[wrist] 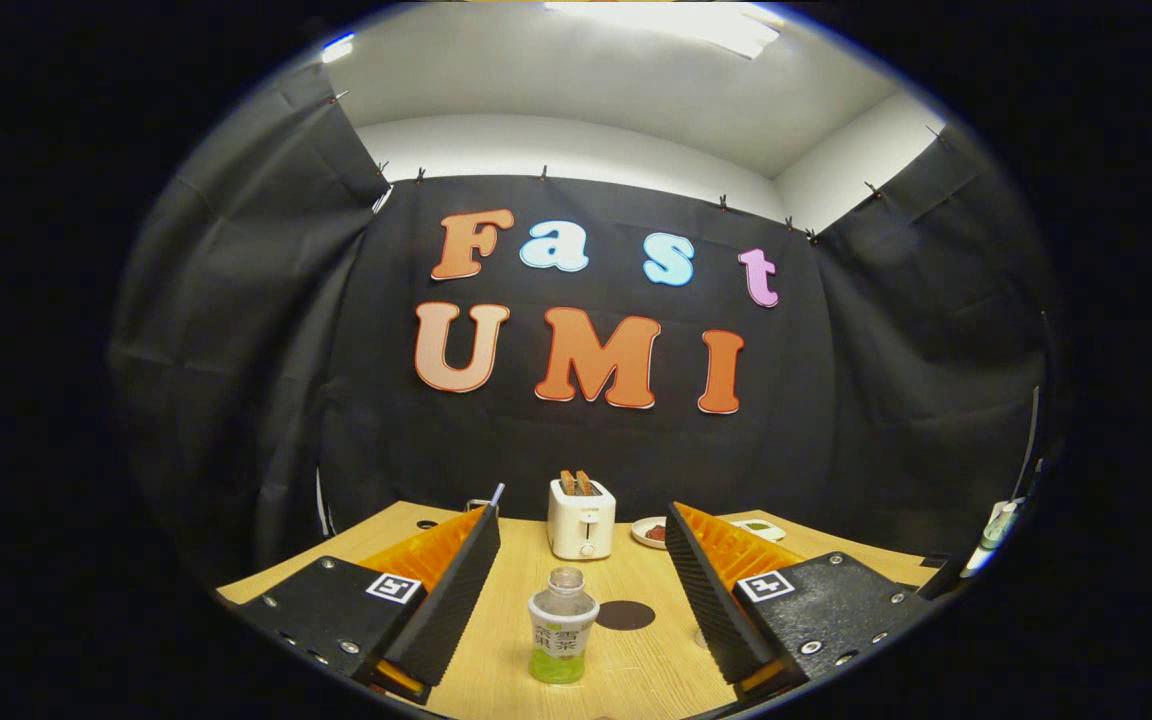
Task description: Take the bottle from table, then pour the juice into the cup, finally place the bottle on the coaster
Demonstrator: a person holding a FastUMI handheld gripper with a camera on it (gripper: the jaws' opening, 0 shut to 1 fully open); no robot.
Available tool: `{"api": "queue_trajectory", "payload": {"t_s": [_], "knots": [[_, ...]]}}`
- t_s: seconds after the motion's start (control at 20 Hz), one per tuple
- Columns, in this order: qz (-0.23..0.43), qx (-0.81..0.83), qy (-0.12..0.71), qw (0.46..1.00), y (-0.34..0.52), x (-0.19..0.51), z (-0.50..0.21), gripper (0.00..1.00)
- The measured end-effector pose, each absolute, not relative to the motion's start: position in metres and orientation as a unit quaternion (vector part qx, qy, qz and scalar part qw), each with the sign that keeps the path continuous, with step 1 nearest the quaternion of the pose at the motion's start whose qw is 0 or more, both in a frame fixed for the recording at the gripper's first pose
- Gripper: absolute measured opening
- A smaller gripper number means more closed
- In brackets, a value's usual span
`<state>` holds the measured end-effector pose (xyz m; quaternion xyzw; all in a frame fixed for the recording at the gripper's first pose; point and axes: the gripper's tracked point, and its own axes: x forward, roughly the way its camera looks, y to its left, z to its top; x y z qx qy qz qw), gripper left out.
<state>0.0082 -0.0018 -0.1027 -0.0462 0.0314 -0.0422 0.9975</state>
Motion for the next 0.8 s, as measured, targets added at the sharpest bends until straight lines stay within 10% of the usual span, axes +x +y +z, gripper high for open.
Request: {"api": "queue_trajectory", "payload": {"t_s": [0.8], "knots": [[-0.002, -0.062, 0.156, 0.986, 0.014, 0.04, -0.272, 0.9]]}}
